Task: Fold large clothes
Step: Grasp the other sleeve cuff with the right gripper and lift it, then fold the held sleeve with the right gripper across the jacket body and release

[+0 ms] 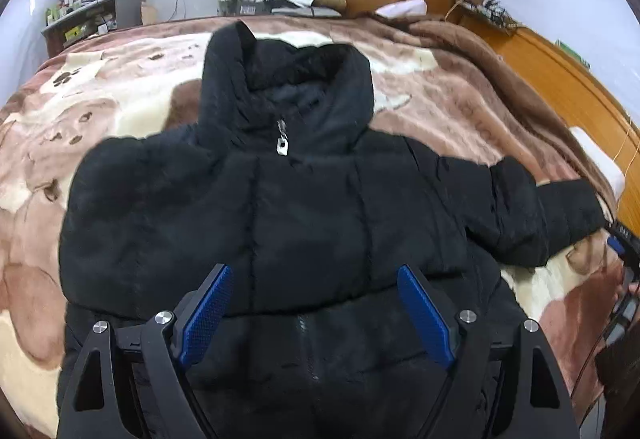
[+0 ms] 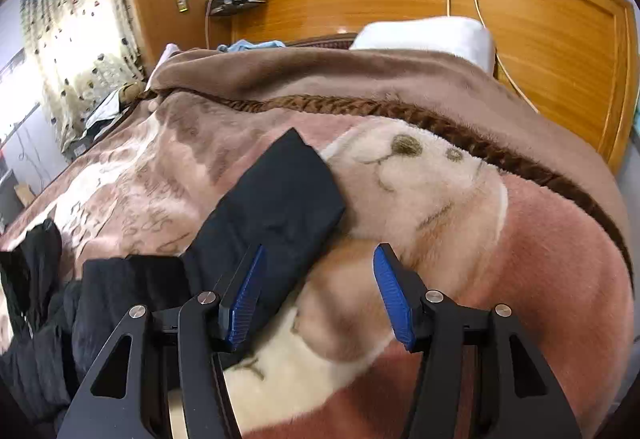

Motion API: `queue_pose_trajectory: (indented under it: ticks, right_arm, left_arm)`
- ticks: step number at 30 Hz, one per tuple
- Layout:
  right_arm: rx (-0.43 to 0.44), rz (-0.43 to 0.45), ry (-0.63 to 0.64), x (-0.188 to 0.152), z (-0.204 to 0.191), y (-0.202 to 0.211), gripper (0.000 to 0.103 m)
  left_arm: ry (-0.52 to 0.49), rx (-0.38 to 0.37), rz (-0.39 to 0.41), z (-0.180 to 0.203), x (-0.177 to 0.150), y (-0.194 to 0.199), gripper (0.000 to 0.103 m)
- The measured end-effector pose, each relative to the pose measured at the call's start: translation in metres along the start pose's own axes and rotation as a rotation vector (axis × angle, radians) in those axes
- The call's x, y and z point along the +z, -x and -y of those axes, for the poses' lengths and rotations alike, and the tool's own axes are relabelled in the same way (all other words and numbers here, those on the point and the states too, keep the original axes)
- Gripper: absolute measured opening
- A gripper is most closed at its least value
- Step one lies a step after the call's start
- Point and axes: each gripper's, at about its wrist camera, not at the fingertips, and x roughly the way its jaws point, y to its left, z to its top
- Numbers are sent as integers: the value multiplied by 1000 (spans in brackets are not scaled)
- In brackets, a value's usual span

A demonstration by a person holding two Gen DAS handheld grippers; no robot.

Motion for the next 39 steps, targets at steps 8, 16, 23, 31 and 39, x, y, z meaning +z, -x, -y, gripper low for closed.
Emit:
queue_pose_trajectory:
  ticks: [8, 16, 23, 31, 39]
  right_arm:
    - [43, -17, -23, 12, 2, -29, 57]
    - [70, 2, 5, 18, -4, -29, 6]
    - [61, 117, 47, 42, -11, 20, 5]
    - [194, 280, 96, 77, -49, 106, 5]
    - [404, 336, 235, 65, -137, 170, 5]
  left_arm:
    - [-30, 1, -37, 16, -10, -14, 84]
    - [-23, -20, -50, 21, -8, -19, 84]
    - [2, -24, -41, 11, -6, -12, 84]
    - [33, -43, -19, -8, -10, 9, 84]
    - [98, -45, 15, -48, -14, 35, 84]
